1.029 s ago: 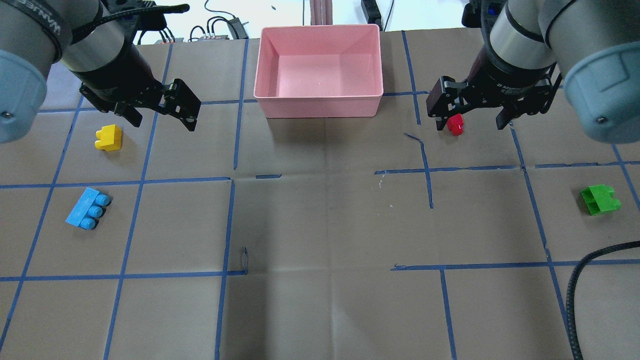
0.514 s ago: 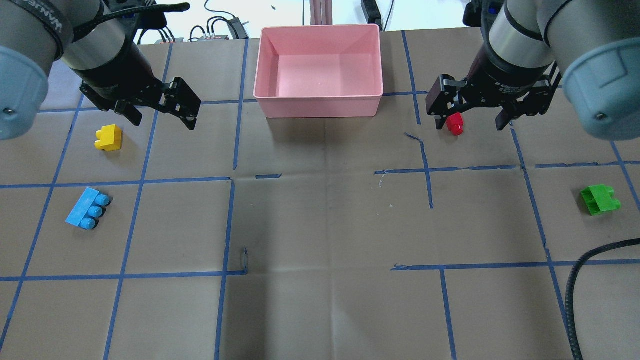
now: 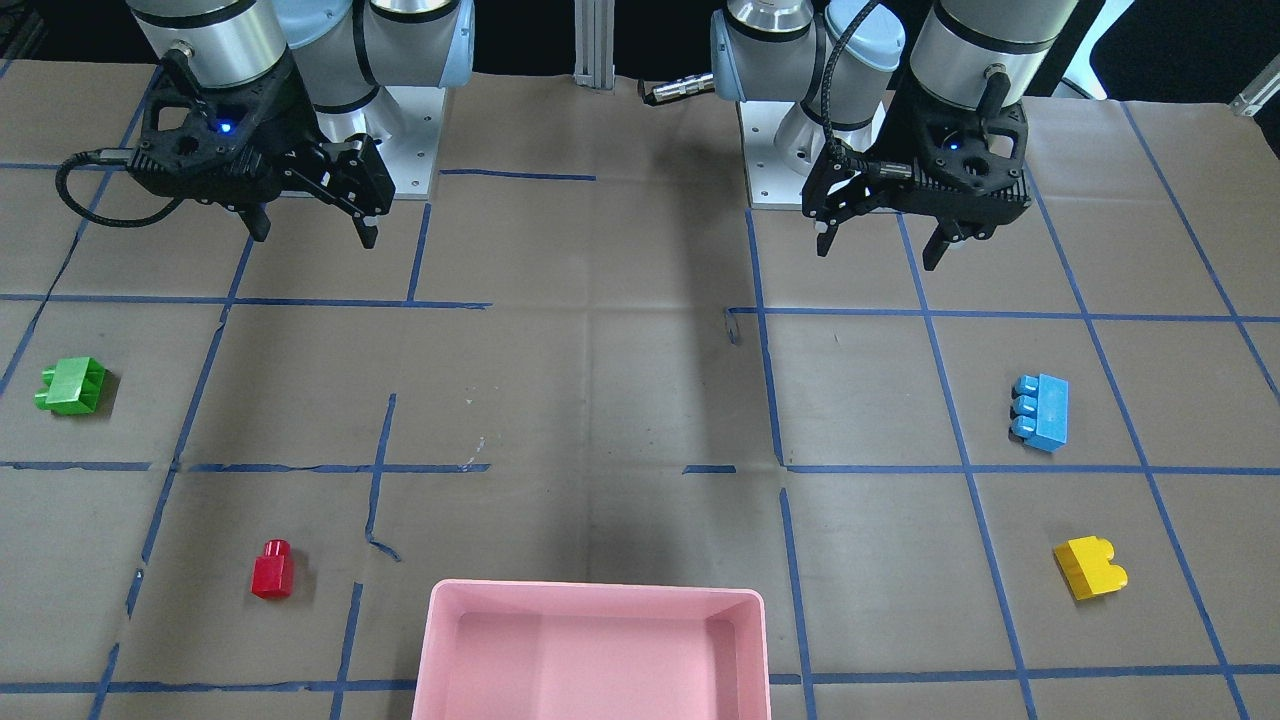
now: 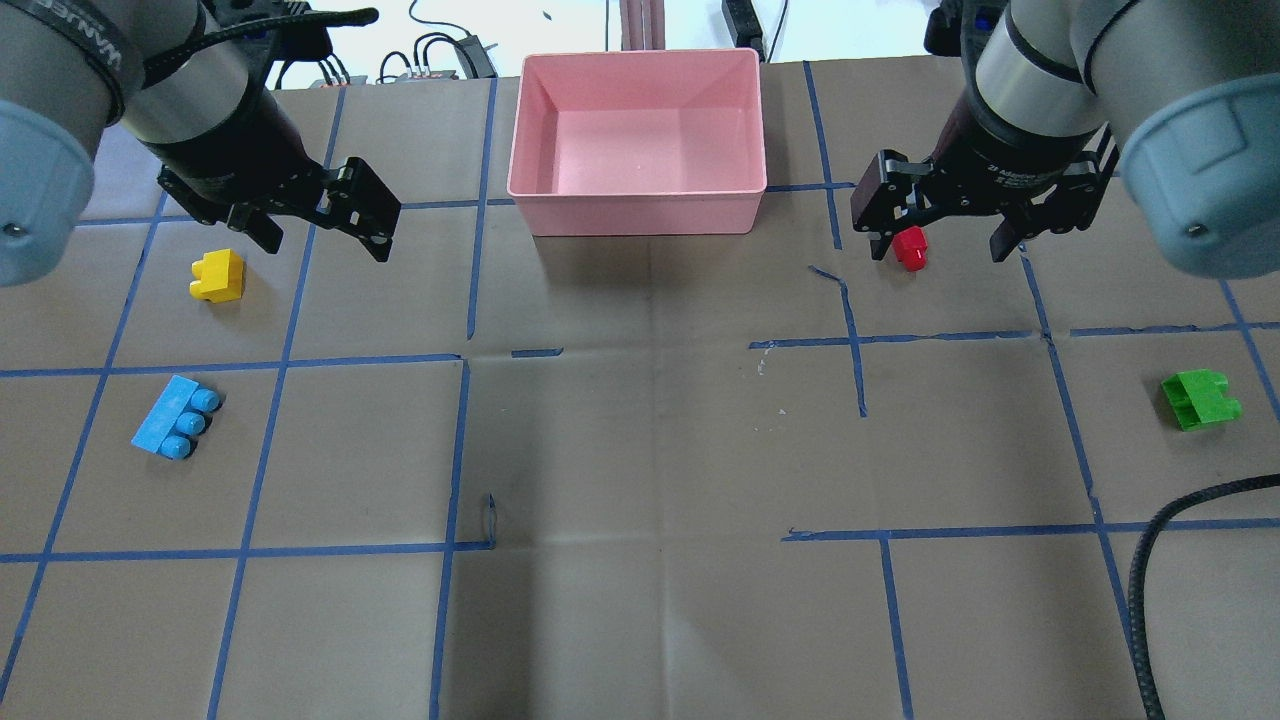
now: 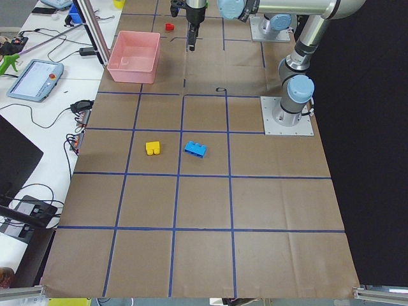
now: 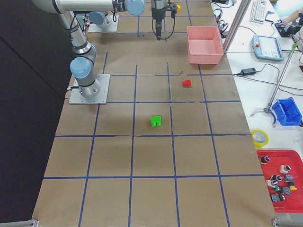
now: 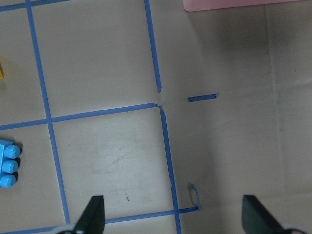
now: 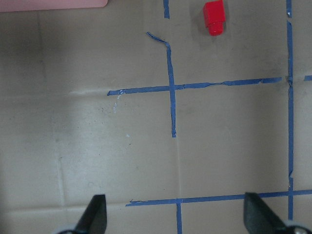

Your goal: Put all blocks into box

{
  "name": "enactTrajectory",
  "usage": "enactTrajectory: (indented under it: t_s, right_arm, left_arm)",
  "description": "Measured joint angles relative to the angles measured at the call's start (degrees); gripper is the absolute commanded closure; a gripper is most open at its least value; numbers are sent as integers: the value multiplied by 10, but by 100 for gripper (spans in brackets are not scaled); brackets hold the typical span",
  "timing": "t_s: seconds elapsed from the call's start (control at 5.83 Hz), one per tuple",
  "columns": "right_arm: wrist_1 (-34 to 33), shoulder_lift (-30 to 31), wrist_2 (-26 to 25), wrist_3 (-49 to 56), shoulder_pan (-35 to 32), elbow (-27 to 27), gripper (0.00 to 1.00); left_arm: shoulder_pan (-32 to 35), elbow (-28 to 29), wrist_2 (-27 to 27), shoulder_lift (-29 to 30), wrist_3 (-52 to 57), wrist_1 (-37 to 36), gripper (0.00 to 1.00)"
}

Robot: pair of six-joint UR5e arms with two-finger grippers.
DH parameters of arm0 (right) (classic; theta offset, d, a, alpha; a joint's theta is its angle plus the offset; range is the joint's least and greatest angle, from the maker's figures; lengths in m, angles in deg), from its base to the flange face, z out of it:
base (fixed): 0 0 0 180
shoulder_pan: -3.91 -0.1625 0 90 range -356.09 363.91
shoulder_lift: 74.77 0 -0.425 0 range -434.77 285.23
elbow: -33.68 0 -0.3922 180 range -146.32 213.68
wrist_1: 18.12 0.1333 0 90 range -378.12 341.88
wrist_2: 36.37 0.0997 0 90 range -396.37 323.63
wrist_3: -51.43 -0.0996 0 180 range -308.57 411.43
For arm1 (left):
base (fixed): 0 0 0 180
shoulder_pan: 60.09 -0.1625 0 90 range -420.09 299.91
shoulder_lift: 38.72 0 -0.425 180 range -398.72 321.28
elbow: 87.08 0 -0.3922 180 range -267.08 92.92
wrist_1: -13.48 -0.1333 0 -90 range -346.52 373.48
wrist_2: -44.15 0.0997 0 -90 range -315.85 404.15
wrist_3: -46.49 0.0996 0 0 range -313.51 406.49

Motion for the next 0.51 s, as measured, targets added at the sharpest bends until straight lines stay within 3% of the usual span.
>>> enactTrajectory:
  t_s: [0.51]
  right_arm:
    - [0,0,0,0,0,0,0]
  left_arm:
    - [-86,-4,2,-7,109,5,0]
